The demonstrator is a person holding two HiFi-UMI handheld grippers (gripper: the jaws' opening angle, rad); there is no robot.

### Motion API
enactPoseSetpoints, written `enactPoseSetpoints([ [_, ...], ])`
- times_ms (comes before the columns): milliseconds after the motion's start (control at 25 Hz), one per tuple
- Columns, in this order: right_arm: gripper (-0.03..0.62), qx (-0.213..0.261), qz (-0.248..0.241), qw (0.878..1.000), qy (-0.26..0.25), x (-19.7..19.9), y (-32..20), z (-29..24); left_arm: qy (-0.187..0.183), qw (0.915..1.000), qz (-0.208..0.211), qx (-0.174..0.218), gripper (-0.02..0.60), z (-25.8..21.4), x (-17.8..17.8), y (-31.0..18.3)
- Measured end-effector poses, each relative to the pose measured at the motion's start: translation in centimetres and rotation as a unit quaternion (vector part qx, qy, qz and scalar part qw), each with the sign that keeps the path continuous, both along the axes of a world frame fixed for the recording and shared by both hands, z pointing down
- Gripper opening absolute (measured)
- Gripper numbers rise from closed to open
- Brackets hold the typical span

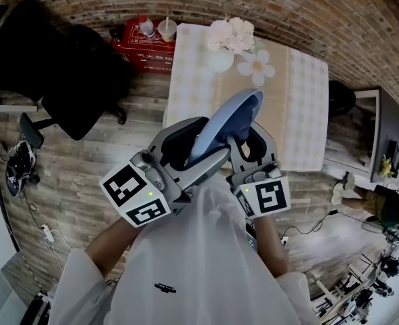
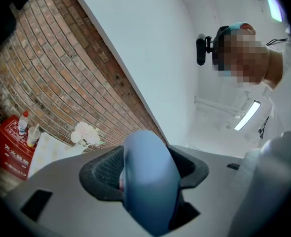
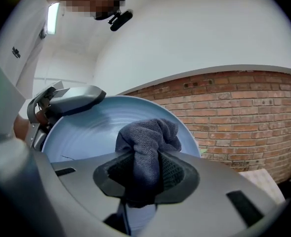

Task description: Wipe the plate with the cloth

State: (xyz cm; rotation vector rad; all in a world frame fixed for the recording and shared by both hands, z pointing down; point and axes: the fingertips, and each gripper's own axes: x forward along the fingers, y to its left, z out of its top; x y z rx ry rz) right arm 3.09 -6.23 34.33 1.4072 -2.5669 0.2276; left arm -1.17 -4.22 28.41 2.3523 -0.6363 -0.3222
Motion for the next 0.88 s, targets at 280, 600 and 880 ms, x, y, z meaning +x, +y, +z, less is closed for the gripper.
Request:
enactPoseSetpoints([
  [280, 0.126, -0.029, 0.022, 0.999, 0.0, 1.3, -0.6, 2.6, -0.002, 1.0, -0.003, -0.003, 0.275, 0.2, -0.4, -0.2],
  [600, 0.126, -0.072, 0.044, 0.996, -0.01, 2.1, 0.4, 5.5, -0.002, 1.0, 0.001, -0.003, 0.275, 0.2, -0.3, -0.2],
  [880, 0.126, -0.087, 0.03, 0.996, -0.015, 0.8, 2.4, 6.4, 0.001, 1.0, -0.009, -0.004, 0.275, 0.2, -0.6, -0.5],
])
